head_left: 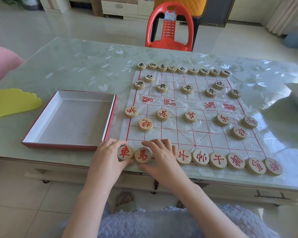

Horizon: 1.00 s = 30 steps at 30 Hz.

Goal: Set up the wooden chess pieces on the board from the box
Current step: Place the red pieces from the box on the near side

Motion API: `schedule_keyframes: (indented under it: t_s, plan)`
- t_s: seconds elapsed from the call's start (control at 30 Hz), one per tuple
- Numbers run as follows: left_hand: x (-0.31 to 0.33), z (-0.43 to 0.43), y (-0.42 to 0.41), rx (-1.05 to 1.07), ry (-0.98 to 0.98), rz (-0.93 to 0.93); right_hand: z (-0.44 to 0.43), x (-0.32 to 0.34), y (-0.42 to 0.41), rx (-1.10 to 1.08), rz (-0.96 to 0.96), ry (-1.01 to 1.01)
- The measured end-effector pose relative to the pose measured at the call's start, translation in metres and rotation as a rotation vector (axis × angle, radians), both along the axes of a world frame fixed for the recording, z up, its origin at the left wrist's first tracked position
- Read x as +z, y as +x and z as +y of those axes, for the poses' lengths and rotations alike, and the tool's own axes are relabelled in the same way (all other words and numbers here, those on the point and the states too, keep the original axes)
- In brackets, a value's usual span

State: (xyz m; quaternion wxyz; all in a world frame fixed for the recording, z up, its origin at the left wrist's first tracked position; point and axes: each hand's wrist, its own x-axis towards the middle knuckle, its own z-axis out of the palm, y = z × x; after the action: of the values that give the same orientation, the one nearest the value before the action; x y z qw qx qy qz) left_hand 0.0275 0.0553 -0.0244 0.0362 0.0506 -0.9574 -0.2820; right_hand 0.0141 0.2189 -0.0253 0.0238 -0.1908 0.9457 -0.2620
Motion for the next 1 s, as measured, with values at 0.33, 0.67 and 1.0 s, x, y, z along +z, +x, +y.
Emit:
schedule_keyframes:
  t_s: [0.33,0.67,1.0]
  plan:
    - [0.021,0.032,0.006,-0.178,0.051,0.133,0.103,0.026,0.011,-0.239,-0.055,-0.141]
    - [0.011,0.075,-0.006,-0.301,-0.094,0.061,0.095,0.01,0.003,-0.199,0.032,0.147]
    - [0.006,0.078,-0.013,-0.285,-0.177,0.021,0.086,0.005,-0.001,-0.16,-0.061,0.137]
